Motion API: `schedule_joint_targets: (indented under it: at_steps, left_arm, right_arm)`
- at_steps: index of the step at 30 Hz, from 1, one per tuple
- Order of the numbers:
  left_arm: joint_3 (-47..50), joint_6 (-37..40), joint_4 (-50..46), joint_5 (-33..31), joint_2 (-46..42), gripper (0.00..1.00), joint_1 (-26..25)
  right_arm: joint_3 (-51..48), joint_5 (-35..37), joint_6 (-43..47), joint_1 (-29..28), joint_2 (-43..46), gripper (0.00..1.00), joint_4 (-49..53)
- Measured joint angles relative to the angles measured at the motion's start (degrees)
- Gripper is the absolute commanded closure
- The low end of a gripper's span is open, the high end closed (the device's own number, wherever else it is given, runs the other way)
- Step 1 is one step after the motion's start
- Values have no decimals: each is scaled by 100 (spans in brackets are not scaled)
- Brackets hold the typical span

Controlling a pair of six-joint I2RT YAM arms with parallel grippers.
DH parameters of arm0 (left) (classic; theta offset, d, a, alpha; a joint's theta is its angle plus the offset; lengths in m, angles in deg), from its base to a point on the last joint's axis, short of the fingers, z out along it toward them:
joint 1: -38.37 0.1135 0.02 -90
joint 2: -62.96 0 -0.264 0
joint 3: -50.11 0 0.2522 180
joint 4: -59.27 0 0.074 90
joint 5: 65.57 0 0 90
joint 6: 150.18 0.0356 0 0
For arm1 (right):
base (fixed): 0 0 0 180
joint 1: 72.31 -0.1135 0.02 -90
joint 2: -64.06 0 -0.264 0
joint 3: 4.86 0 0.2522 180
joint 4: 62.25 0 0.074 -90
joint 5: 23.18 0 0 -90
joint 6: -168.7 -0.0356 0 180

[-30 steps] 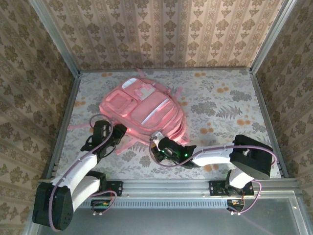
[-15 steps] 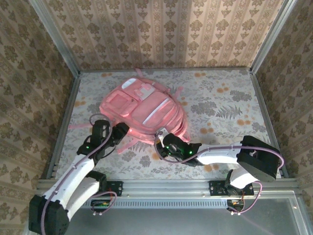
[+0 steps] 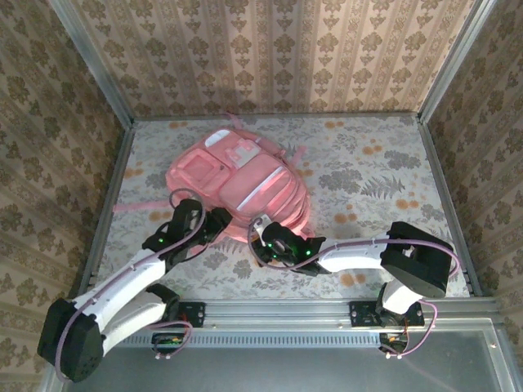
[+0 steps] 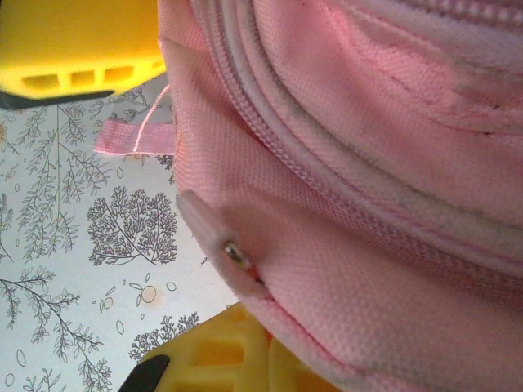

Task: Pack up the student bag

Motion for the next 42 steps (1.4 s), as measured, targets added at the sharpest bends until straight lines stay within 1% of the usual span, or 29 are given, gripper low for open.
schedule_joint_targets:
  at_steps: [4, 6, 9, 10, 13, 17, 20, 27, 33, 37, 42]
  left_arm:
    - [-254, 37, 13, -28, 212, 56, 0]
    - [-308, 63, 11, -44, 286, 52, 2]
    - [-326, 118, 2, -72, 326, 51, 2]
    - [-332, 127, 2, -79, 341, 52, 2]
    - [-374, 157, 0, -83, 424, 61, 4]
    - [-378, 170, 2, -52, 544, 80, 92]
    - [-385, 197, -4, 105, 542, 91, 282]
    - [-549, 538, -229, 739, 468, 96, 999]
    - [-632, 874, -446, 1117, 468, 98, 1335]
    - [-632, 1034, -455, 1261, 468, 99, 1434]
    - [-662, 1196, -542, 1360, 433, 99, 1508]
  right_arm:
    - [0, 2, 2, -13, 0, 100, -4]
    - [0, 2, 4, -26, 0, 100, -7]
    - [0, 2, 4, -33, 0, 100, -4]
    - [0, 2, 4, -33, 0, 100, -4]
    - [0, 7, 7, -33, 0, 100, -4]
    - [0, 50, 31, -33, 0, 100, 2]
    - [0, 105, 101, -37, 0, 100, 39]
    - [-160, 280, 323, -59, 328, 100, 149]
    - [-341, 365, 522, 39, 662, 100, 308]
    - [-442, 328, 728, 249, 898, 100, 498]
    - [-634, 83, 920, 804, 1469, 100, 922]
